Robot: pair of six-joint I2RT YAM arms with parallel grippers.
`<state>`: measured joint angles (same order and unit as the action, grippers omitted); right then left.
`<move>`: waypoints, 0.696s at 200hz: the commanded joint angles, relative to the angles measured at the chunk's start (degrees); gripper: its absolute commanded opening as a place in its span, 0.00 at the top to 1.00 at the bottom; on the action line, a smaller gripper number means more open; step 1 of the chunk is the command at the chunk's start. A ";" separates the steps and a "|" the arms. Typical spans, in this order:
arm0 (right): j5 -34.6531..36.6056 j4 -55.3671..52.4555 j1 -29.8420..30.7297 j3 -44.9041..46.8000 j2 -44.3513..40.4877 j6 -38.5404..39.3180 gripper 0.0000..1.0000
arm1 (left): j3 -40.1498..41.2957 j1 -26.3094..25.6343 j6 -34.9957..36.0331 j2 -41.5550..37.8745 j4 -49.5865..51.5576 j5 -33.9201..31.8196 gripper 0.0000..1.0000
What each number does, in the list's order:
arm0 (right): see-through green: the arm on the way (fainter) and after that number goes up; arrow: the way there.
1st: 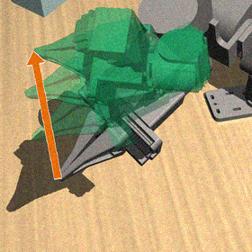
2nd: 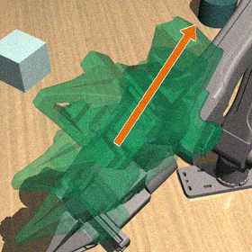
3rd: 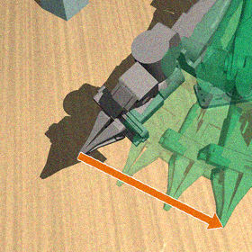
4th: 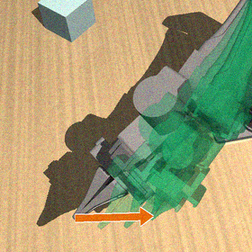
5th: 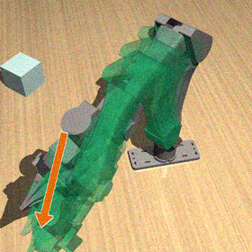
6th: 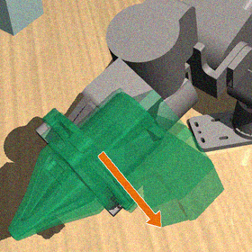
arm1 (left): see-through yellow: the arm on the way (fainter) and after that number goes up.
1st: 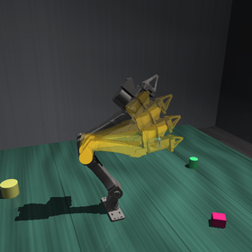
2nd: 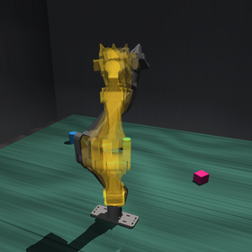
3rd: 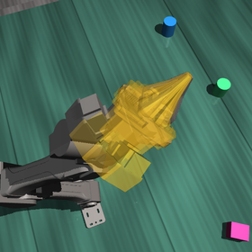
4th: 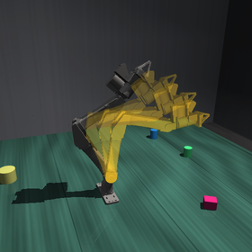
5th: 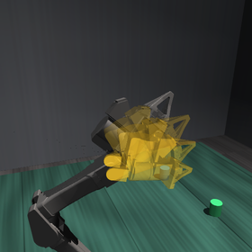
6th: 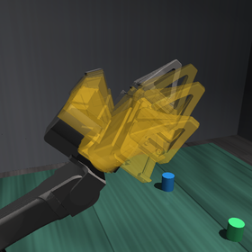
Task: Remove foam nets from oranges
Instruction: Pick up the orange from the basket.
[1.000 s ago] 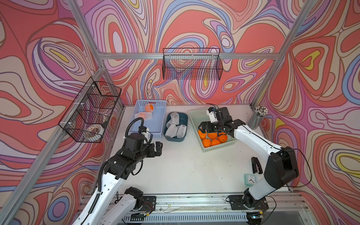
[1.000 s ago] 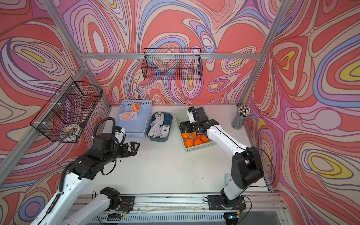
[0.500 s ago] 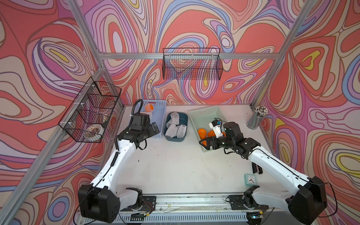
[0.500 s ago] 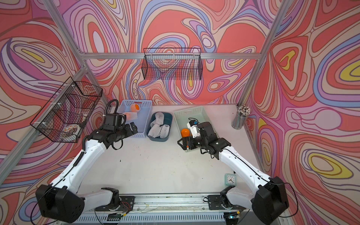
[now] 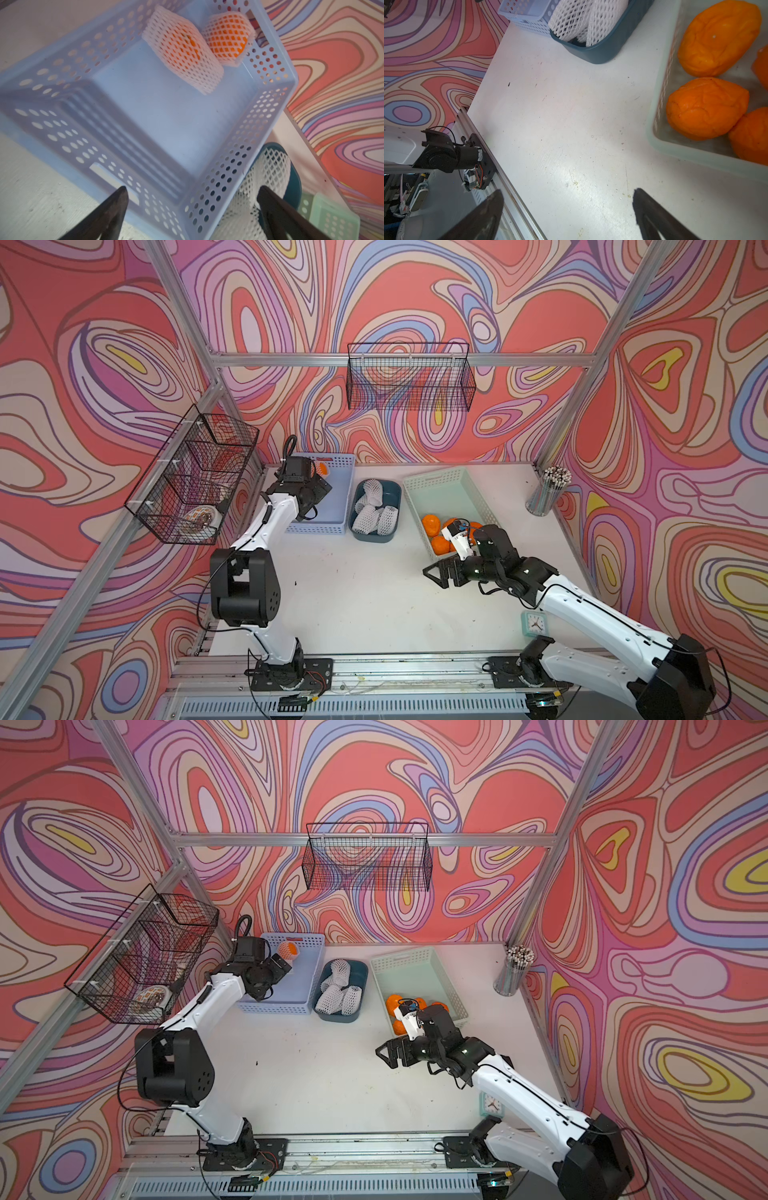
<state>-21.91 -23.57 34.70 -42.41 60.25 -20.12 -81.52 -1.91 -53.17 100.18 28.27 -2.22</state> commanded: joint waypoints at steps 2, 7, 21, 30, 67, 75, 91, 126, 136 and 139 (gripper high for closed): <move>0.03 0.55 0.55 0.94 -1.86 -0.82 0.02 | -4.43 0.33 -8.83 5.19 -0.70 -3.13 0.00; 0.03 0.61 0.56 1.16 -2.33 -0.94 0.02 | -5.54 0.33 -9.81 6.47 -0.28 -3.72 0.00; -0.23 0.63 0.67 1.88 -3.13 -1.18 0.02 | -8.90 0.41 -12.52 9.87 1.13 -5.28 0.00; -0.32 0.72 0.61 2.41 -3.51 -1.38 0.02 | -10.73 0.42 -12.75 11.83 1.12 -5.87 0.00; -0.94 1.42 0.64 4.65 -4.21 -1.95 0.02 | -15.54 0.42 -14.50 17.40 1.70 -11.54 0.00; -0.95 1.64 0.63 5.04 -4.39 -2.11 0.02 | -16.43 0.37 -14.38 18.35 1.98 -12.88 0.00; -1.24 2.16 0.64 5.43 -4.48 -2.18 0.02 | -18.25 0.42 -14.38 20.52 2.73 -14.77 0.00; -2.13 3.80 0.63 6.36 -3.69 -1.95 0.02 | -20.36 0.43 -13.53 23.63 0.70 -17.36 0.00; -1.71 4.13 0.63 7.00 -3.62 -1.79 0.02 | -20.64 0.42 -13.03 24.22 -0.18 -17.77 0.00; -1.46 4.21 0.63 7.26 -3.64 -1.72 0.02 | -20.87 0.42 -13.01 24.42 -0.29 -18.01 0.00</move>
<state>-23.35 -21.32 34.98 -36.88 56.66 -22.11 -100.55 -1.61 -65.82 122.52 28.42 -16.10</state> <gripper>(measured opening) 0.983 0.999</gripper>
